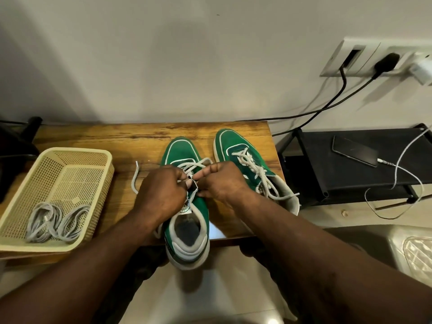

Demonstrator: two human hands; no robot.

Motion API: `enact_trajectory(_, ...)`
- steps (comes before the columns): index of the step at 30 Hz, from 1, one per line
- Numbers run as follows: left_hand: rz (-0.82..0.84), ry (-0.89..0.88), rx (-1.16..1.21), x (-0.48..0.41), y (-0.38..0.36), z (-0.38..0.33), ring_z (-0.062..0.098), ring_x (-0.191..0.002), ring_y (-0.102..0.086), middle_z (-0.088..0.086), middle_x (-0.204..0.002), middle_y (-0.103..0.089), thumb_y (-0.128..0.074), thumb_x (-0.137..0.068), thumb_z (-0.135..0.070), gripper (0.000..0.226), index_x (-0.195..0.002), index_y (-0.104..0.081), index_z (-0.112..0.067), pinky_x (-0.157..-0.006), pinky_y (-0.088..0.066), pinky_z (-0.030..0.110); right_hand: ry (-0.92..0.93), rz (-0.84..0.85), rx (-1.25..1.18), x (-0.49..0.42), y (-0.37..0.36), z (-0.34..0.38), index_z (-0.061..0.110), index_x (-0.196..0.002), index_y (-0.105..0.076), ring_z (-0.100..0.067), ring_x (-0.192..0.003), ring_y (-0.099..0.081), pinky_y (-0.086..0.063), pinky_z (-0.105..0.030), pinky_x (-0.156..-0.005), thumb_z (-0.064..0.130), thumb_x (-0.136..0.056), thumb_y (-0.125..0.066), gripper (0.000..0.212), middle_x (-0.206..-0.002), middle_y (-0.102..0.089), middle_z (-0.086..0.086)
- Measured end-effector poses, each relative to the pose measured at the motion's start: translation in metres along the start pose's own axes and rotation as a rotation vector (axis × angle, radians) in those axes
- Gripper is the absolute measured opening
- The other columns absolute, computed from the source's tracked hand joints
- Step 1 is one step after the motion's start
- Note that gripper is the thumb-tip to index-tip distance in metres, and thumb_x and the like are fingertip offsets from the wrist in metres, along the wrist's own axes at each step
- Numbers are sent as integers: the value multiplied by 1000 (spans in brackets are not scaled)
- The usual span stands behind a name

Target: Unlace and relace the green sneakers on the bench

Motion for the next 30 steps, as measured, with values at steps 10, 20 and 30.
enact_trajectory(10, 243, 199, 233, 4, 24, -18, 21, -79, -73, 0, -77, -77, -68, -96, -54, 41, -73, -78, -21, -84, -59, 42, -66, 26, -28, 1, 4, 13, 7, -87, -73, -26, -96, -77, -65, -42, -87, -6, -87, -76, 14, -100, -77, -10)
enact_trajectory(20, 111, 377, 269, 7, 26, -23, 30, -74, -74, 7, -75, -75, -69, -74, -28, 17, -79, -78, -14, -76, -64, 52, -96, 40, -49, 2, -4, 9, 3, -93, -79, -26, -94, -78, -65, -39, -85, -12, -88, -72, 18, -100, -79, -11)
enact_trajectory(30, -28, 354, 314, 7, 19, -20, 14, -81, -64, -5, -87, -69, -73, -85, -17, 9, -88, -67, -22, -63, -46, 32, -15, 13, 4, 11, -3, 10, 6, -92, -78, -22, -91, -79, -66, -39, -84, -6, -88, -75, 14, -96, -79, -8)
Point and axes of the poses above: each hand's wrist, its own x-axis away from the middle knuckle, its own y-axis out of the back of the hand, z = x × y, the point moved 2 cm from there along -x, towards the middle knuckle
